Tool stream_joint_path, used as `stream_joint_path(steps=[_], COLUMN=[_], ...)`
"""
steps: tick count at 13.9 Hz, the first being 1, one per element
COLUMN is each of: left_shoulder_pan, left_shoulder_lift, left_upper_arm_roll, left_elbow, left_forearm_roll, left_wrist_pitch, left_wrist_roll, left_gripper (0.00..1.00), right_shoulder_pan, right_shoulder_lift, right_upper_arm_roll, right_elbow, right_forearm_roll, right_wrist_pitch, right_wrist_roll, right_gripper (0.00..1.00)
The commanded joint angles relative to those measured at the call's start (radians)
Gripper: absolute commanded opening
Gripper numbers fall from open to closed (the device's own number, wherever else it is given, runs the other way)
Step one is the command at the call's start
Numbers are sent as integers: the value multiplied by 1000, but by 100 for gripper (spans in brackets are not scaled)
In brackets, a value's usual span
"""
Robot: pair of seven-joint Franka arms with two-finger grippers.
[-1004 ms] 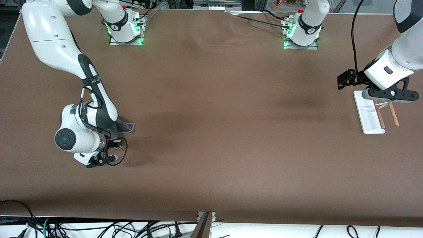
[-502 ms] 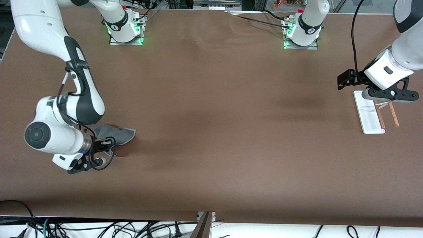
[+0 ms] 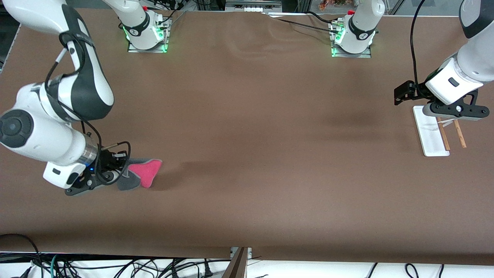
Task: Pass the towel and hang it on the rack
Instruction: 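Lift the towel with the right gripper while the left gripper moves out, then carry the towel toward the left gripper while the left gripper approaches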
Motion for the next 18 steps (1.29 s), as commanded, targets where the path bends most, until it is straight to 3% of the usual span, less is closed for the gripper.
stream_joint_path(steps=[1,5,10,14,18], left_shoulder_pan=[11,5,-30,-53,-33], left_shoulder_lift=[6,86,218,260,310], left_upper_arm_roll=[-4,-4,-23,-49,-49], left_elbow=[-2,-1,48,44,35], left_forearm_roll=[-24,-23,-38,-138,-369], left_wrist_pitch=[1,-21,-15,60,93], left_wrist_roll=[20,26,27,105,384], left_gripper=[100,100,100,100,100], right_shoulder_pan=[10,15,24,135,232], right_shoulder_lift=[-34,-54,-54,-54,-48], right_upper_arm_roll=[30,125,295,311,306], right_elbow=[-6,20,23,24,24], right_forearm_roll=[5,5,2,-4,-7], right_wrist_pitch=[-17,-19,-10,45,122], right_wrist_roll=[37,109,257,368,468], right_gripper=[0,0,0,0,0])
